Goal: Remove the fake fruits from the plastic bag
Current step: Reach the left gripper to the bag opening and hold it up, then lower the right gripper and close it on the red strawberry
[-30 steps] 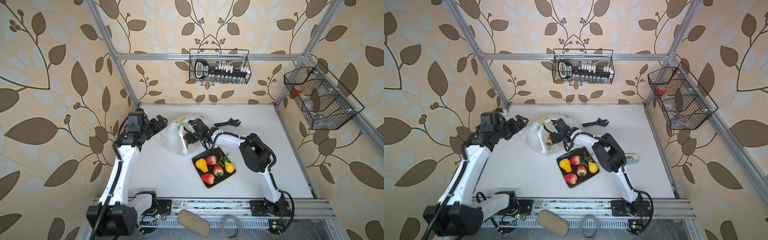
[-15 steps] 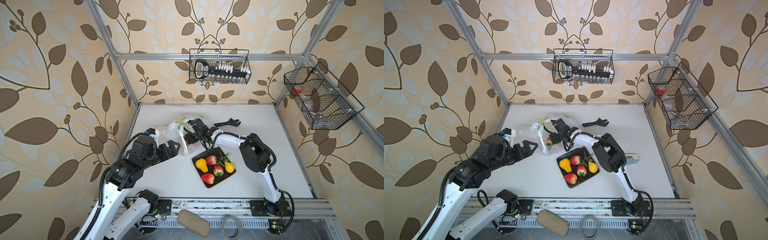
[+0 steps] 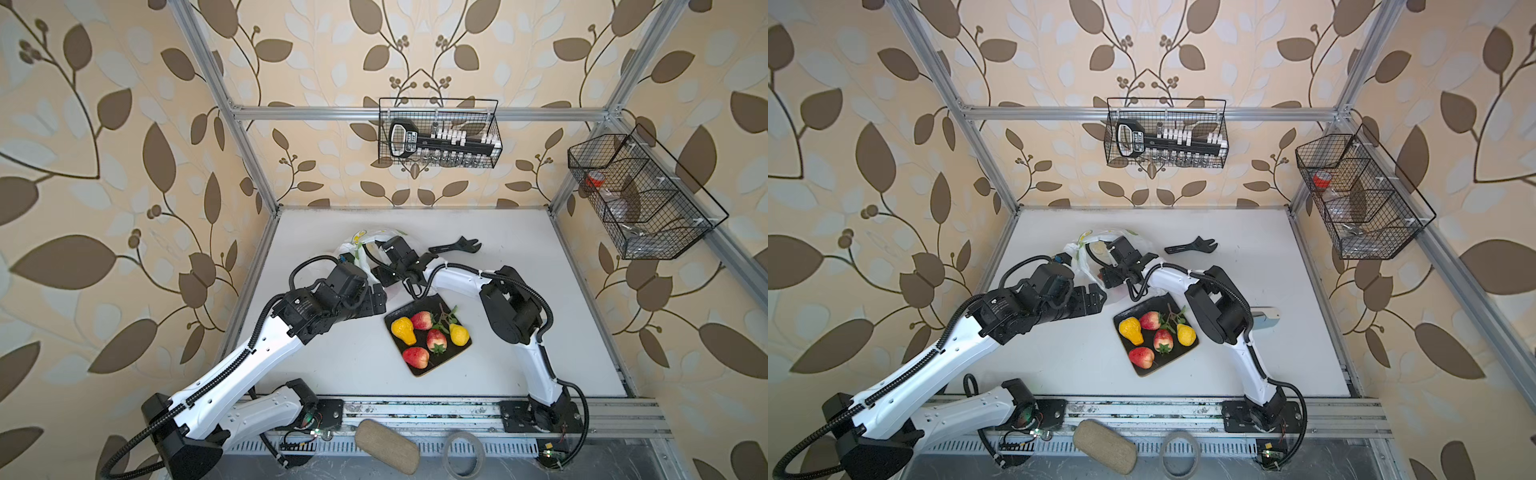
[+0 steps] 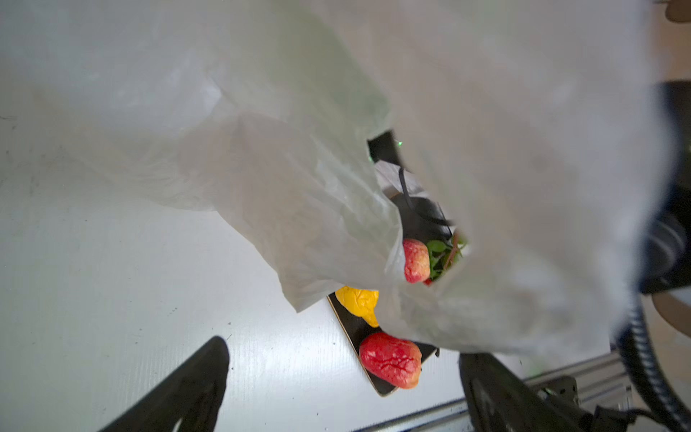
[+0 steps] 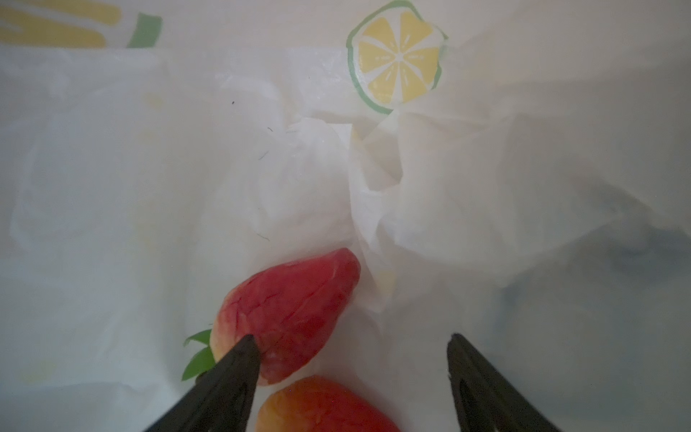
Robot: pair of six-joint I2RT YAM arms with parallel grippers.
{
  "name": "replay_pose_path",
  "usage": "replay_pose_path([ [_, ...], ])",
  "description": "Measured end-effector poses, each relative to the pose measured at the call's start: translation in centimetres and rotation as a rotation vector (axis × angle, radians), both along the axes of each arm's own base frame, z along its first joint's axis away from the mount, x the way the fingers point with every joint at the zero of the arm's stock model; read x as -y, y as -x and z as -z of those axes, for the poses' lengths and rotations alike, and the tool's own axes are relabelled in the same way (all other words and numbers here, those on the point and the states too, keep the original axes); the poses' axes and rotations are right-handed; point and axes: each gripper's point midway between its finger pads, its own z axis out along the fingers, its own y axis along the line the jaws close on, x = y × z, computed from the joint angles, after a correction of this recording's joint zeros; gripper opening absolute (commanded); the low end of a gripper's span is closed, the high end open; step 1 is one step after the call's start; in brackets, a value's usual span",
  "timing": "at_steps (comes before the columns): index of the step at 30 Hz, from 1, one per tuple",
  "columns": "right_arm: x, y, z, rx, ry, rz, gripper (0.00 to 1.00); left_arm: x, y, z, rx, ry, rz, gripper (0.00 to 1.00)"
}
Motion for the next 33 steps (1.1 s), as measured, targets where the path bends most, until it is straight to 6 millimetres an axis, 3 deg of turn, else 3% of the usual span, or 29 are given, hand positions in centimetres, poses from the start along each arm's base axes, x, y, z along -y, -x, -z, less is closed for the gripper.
replay_pose_path([
  [2,0.1,0.0,0.1,-0.003,0.003,0.001,0.79,-0.2,-0.5,-0.4,0.026,0.002,-0.026,0.79],
  [4,0.2,0.0,0.1,-0.004,0.004,0.002,0.79,-0.1,-0.9,-0.7,0.048,0.011,-0.038,0.78],
  [10,0.6,-0.3,0.2,-0.007,0.008,0.010,0.79,1.6,-1.1,-1.7,0.106,0.063,0.053,0.98],
  [15,0.8,-0.4,0.2,-0.011,0.008,0.013,0.79,2.2,-0.6,-3.2,0.136,0.074,0.128,0.99],
  [19,0.8,-0.4,0.2,-0.013,0.007,0.013,0.78,1.3,-1.0,-3.9,0.142,0.021,0.093,0.96],
  [23,0.9,-0.3,0.4,-0.017,0.009,0.011,0.78,-0.5,-1.8,-2.9,0.120,-0.080,0.004,0.80],
  [33,2.2,1.9,1.2,-0.062,0.069,-0.048,0.78,-4.1,-1.0,0.6,0.083,-0.205,-0.114,0.15],
])
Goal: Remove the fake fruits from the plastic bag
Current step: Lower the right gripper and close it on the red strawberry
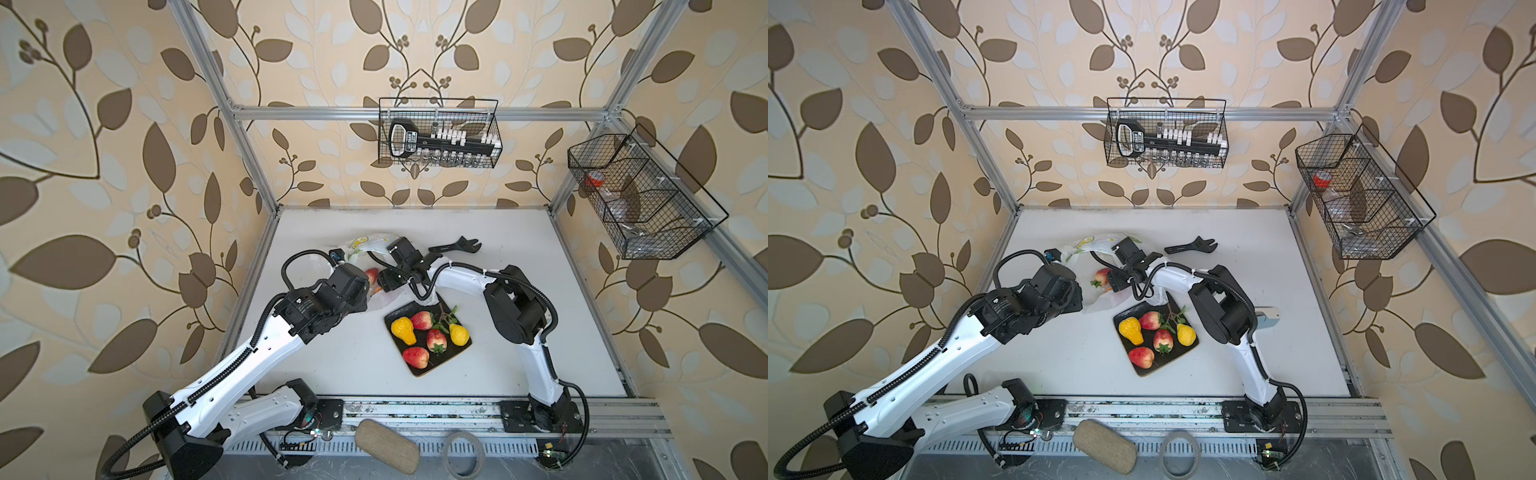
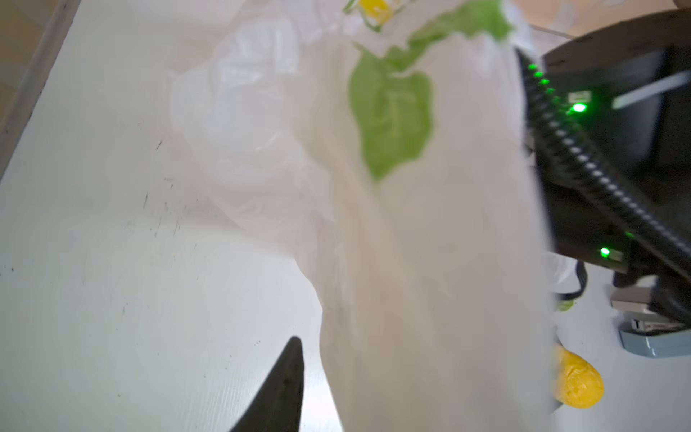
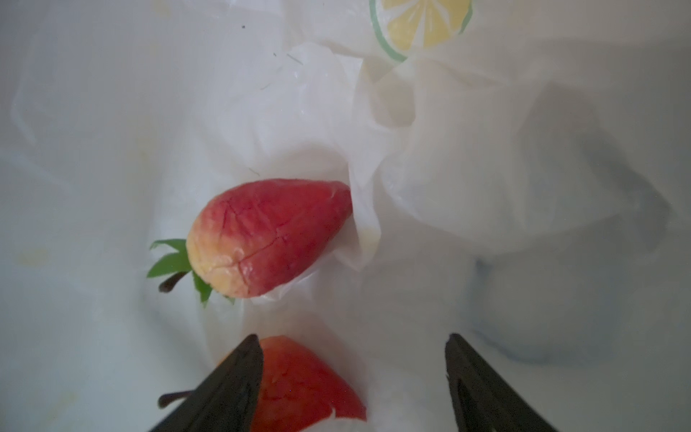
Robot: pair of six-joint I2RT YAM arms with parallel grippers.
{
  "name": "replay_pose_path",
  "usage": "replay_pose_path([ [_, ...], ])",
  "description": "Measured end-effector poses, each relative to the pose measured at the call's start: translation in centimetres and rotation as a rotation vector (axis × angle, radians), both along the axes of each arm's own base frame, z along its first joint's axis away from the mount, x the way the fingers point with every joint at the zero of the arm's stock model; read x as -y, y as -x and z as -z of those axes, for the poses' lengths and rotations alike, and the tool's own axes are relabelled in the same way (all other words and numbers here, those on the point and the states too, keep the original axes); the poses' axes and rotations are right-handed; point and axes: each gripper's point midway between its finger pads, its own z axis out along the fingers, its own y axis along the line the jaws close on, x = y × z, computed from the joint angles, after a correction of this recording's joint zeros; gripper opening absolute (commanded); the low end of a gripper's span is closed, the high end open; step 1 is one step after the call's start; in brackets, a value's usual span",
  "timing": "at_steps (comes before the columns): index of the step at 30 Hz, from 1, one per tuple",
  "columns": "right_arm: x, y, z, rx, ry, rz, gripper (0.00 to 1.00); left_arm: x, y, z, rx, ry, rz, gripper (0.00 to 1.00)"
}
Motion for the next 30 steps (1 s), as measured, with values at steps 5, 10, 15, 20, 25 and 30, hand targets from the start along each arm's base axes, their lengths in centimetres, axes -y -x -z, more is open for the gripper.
replay_pose_path([
  [5,0.1,1.1,0.4,-0.019,0.018,-0.033,0.78,-1.4,1.4,1.6,-0.023,-0.013,-0.031,0.00],
  [10,-0.7,1.5,0.1,-0.014,-0.001,-0.032,0.78,-2.0,2.3,2.6,-0.035,-0.004,-0.032,0.00],
  [15,-2.3,1.1,-1.0,0.000,-0.087,0.024,0.79,-1.6,2.5,2.7,-0.041,0.015,-0.018,0.00],
  [20,-3.7,0.9,-2.0,0.008,-0.163,0.097,0.79,-1.3,2.6,2.8,-0.050,0.027,-0.007,0.00],
  [25,-4.3,0.2,-3.1,0.006,-0.224,0.230,0.77,-1.0,2.4,2.6,-0.043,0.041,-0.002,0.00],
  [30,-4.8,-1.1,-3.0,0.004,-0.266,0.369,0.75,-1.0,2.3,2.6,-0.041,0.043,-0.002,0.00],
])
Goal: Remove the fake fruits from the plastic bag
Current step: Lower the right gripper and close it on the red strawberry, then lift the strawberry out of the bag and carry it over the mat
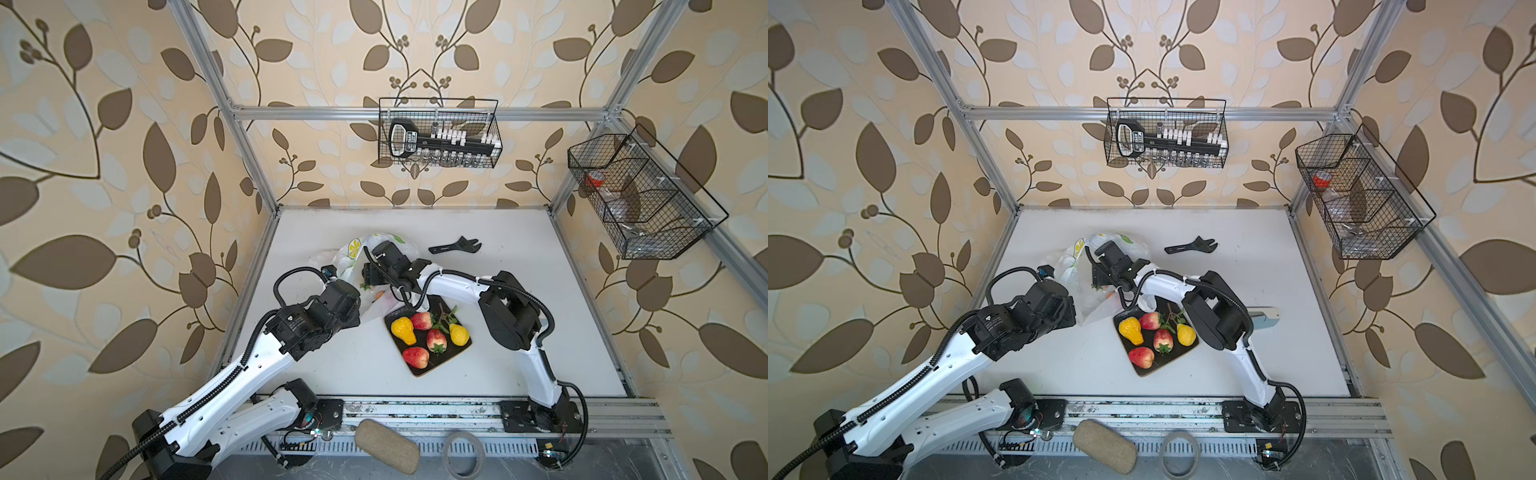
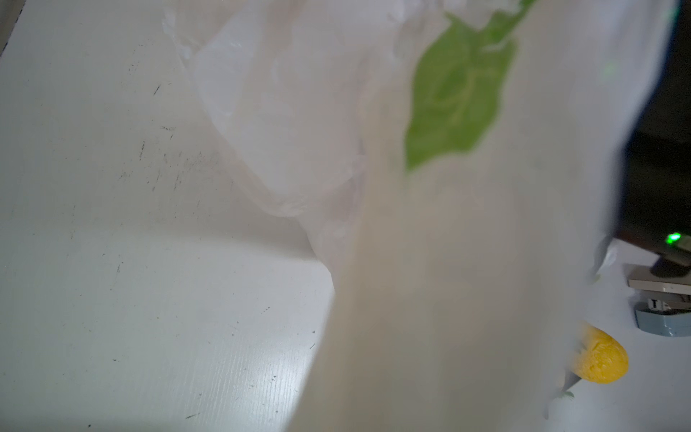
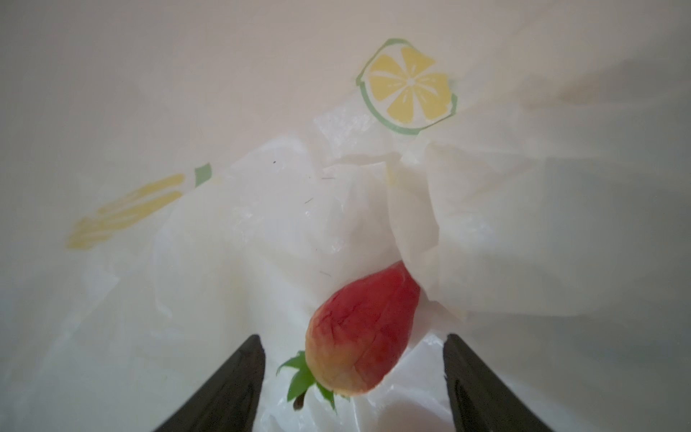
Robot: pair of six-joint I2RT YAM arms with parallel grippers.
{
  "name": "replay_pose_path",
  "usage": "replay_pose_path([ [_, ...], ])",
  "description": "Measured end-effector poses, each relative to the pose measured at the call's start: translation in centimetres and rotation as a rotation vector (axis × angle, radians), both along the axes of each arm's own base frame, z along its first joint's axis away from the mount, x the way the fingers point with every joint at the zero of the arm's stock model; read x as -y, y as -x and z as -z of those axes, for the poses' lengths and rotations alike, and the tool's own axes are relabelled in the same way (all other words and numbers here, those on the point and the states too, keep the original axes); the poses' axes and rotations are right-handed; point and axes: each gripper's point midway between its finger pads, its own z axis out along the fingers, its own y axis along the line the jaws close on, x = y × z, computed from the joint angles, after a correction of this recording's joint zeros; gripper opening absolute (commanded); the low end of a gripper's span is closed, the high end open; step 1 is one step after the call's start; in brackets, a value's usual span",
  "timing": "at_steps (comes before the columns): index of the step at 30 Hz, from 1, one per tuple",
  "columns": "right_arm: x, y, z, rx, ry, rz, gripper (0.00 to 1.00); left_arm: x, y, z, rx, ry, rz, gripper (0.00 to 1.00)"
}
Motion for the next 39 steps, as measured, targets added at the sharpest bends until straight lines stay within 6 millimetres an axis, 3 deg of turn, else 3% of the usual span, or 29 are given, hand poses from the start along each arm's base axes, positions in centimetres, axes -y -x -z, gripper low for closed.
replay_pose_path([
  [9,-1.2,-0.3,3.2,-0.070,0.001,0.054,0.68,0.1,0.0,0.0,0.000,0.005,0.002,0.00],
  [16,-2.9,-0.7,3.5,-0.081,-0.008,0.057,0.56,0.5,-0.1,0.2,-0.010,0.015,0.013,0.00],
  [22,-3.0,-0.4,3.7,-0.082,0.008,0.058,0.45,0.6,-0.1,0.2,-0.011,0.016,0.014,0.00],
  [27,-3.0,-0.4,3.4,-0.071,0.012,0.053,0.42,0.5,-0.1,0.2,-0.010,0.020,0.004,0.00],
  [32,-2.6,0.0,1.5,-0.044,-0.003,0.035,0.41,0.1,-0.2,0.0,-0.001,0.019,-0.029,0.00],
  [39,-3.0,0.7,-4.4,0.018,-0.106,-0.015,0.41,-0.5,-0.4,-0.6,0.033,0.036,-0.074,0.00],
])
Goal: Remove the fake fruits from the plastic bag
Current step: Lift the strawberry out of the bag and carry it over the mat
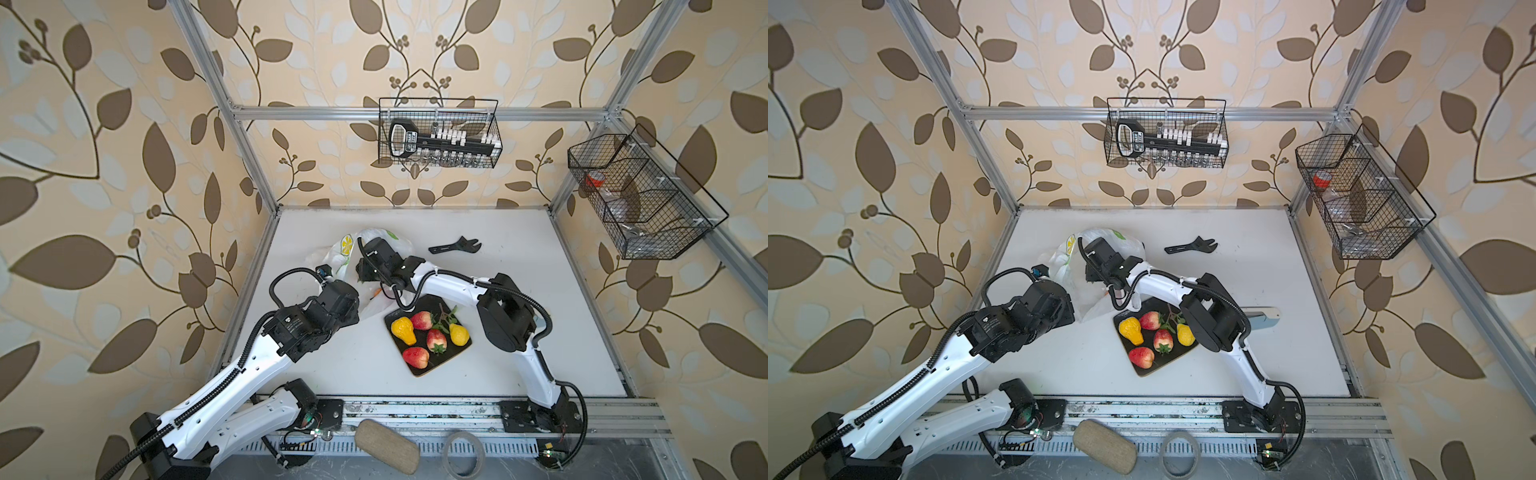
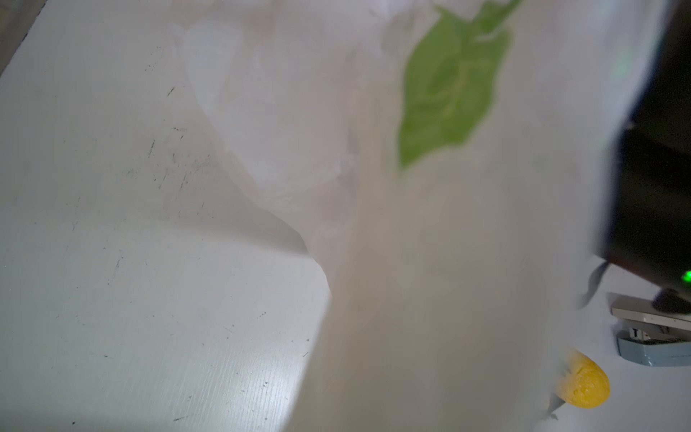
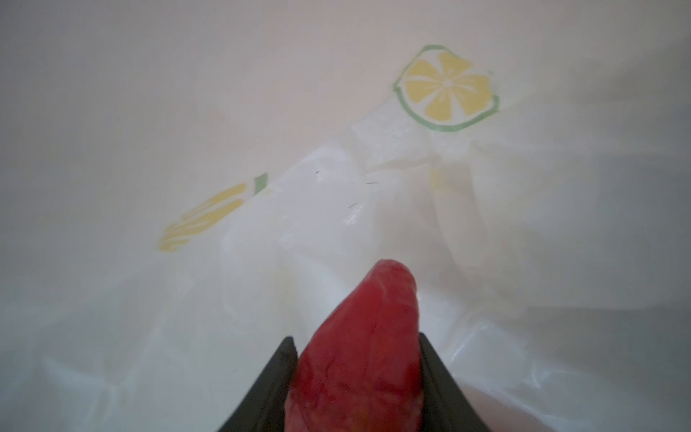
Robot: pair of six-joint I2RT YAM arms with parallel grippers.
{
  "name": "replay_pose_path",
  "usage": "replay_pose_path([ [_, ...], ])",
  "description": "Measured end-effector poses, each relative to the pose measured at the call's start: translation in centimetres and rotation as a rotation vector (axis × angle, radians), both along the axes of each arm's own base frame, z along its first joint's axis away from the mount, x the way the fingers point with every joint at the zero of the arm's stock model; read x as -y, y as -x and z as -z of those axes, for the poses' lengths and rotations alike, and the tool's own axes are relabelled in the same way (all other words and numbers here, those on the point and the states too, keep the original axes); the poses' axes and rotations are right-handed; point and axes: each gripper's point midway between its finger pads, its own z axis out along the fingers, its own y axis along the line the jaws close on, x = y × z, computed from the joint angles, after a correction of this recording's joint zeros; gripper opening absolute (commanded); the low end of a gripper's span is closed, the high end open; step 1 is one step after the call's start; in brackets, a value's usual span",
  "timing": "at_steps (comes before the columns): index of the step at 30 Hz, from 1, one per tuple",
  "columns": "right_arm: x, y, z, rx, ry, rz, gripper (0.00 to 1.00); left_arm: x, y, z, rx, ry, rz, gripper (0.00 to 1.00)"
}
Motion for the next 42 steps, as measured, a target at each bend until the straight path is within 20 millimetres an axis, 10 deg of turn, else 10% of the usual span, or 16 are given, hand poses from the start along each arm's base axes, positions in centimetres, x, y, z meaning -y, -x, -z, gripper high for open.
replay_pose_path([
  [7,-0.6,2.3,-2.0,0.003,-0.049,-0.136,0.41,-0.1,-0.8,-0.1,0.010,-0.030,-0.007,0.00],
  [26,1.1,4.8,2.9,0.034,0.196,-0.414,0.41,-0.4,-6.9,-6.0,0.130,0.012,-0.016,0.00],
  [42,-0.4,9.6,-4.6,0.241,0.158,-0.668,0.40,-3.4,-9.9,-4.1,0.063,0.092,-0.122,0.00],
])
